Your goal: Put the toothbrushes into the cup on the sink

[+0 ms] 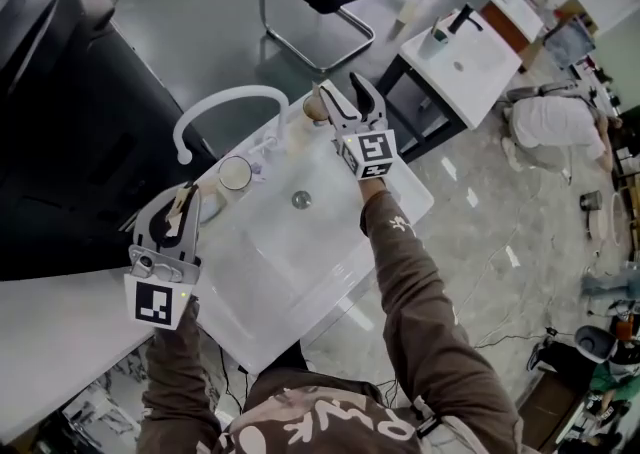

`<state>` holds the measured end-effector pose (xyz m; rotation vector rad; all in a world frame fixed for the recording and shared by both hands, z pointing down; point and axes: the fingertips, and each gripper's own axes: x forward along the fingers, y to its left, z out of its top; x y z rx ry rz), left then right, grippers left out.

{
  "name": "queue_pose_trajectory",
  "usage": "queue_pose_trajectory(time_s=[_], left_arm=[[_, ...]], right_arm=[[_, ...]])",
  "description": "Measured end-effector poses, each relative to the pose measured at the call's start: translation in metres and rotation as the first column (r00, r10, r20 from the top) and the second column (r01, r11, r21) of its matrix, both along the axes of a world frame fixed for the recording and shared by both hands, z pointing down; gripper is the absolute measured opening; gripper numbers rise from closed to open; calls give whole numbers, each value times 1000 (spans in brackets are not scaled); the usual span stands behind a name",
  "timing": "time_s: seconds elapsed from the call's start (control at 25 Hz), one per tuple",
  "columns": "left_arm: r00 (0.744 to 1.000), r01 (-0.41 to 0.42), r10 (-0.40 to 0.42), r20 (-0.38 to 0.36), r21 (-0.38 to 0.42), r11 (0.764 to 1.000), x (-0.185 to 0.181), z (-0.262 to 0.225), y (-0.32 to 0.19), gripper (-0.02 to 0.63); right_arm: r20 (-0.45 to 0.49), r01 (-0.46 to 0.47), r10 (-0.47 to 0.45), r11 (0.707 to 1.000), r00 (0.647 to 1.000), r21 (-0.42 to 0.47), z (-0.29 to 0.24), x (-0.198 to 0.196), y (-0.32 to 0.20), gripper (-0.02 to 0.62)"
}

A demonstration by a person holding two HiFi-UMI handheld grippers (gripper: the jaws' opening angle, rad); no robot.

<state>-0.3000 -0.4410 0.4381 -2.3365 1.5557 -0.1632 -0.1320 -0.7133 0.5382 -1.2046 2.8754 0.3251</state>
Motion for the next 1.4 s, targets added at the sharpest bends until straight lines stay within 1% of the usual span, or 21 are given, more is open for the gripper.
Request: queue_pose_trajectory(time_s=[0.08, 0.2, 0.32, 0.4, 0.56, 0.68, 0.88, 1.08, 1.16, 1.24, 1.32, 1.4], left_arm=[[1000, -7, 7, 10, -13, 1000, 4, 10, -11, 15], [999, -25, 26, 29, -25, 999, 13, 28, -27, 15], [999, -28, 30, 33, -67, 997, 18, 57, -41, 15], [999, -29, 32, 28, -95, 995, 18, 78, -49, 15], [999, -44, 46, 20, -101, 994, 21, 113, -69, 15], [999, -50, 50, -4, -113, 992, 23, 131, -80, 15], [999, -43, 44, 4, -145, 989, 25, 156, -94, 15], [998, -46, 50, 27, -153, 987, 26, 161, -103, 15], [997, -53, 59, 39, -153, 987, 28, 155, -101, 19], [997, -63, 68, 32, -136, 989, 28, 143, -95, 94], [997, -73, 77, 22, -117, 990, 29, 129, -86, 141], [996, -82, 84, 17, -104, 991, 30, 115, -75, 171]], right_arm=[[2, 13, -13, 999, 1000, 43, -17, 7, 15, 265], [30, 26, -28, 996, 999, 90, -40, 21, 38, 265], [76, 44, -53, 993, 996, 110, -59, 29, 65, 264], [90, 64, -76, 990, 993, 125, -67, 29, 83, 262], [90, 77, -91, 985, 992, 154, -75, 30, 107, 259], [88, 72, -85, 987, 993, 143, -72, 28, 117, 258], [97, 81, -95, 988, 991, 133, -66, 30, 124, 258], [59, 81, -87, 992, 994, 100, -59, 34, 127, 258], [63, 79, -85, 992, 994, 94, -60, 36, 131, 259], [64, 84, -92, 990, 994, 113, -63, 37, 138, 261], [43, 92, -98, 989, 994, 116, -63, 37, 146, 265], [27, 104, -108, 988, 994, 118, -65, 36, 155, 272]])
